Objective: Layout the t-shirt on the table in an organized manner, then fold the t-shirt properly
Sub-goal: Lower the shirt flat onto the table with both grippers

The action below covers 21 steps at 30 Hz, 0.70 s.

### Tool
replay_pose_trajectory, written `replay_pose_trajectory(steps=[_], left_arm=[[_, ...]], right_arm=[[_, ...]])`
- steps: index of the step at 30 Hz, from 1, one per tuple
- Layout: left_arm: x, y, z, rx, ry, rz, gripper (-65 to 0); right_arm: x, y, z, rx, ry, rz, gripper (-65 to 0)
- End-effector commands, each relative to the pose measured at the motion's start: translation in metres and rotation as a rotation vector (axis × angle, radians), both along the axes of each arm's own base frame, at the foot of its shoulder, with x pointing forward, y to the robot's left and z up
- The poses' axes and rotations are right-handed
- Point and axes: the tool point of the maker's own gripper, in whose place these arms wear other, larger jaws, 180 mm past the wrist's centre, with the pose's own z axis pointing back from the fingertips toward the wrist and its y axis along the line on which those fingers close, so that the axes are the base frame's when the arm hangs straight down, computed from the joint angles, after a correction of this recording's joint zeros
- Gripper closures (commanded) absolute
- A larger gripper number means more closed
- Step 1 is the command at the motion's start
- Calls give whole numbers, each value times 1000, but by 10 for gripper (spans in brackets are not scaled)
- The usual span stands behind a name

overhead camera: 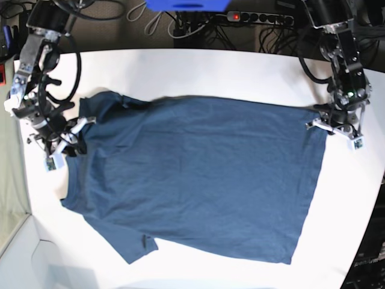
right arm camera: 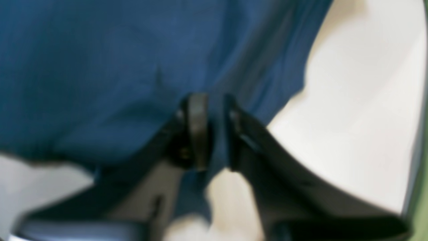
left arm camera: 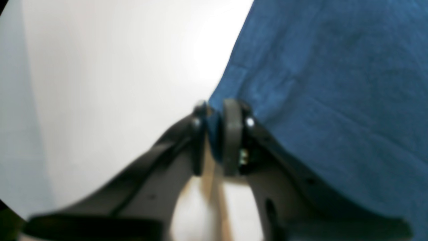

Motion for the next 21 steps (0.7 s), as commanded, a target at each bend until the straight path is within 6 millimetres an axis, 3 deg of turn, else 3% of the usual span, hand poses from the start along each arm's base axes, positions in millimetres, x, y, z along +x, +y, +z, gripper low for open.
replay_pose_trajectory(steps=[1,4,8,14,21], left_arm=[[3,7,10,23,-20,3,-142],[4,7,12,24,-24,1,-178],[0,7,10,26,-17,2,-179],[-1,7,9,24,-15,3,-180],[-3,7,5,20,-4,5,-181]], right_arm=[[5,-3,8,-14,-24,13,-239],[5,-13,15,-42,-38,7,-352],[-17,-35,29,-85,-67,-55,-435],[-56,-30,37,-91,-81,-104,-445],[-85,-12,-1,-18,27,-100,-445]])
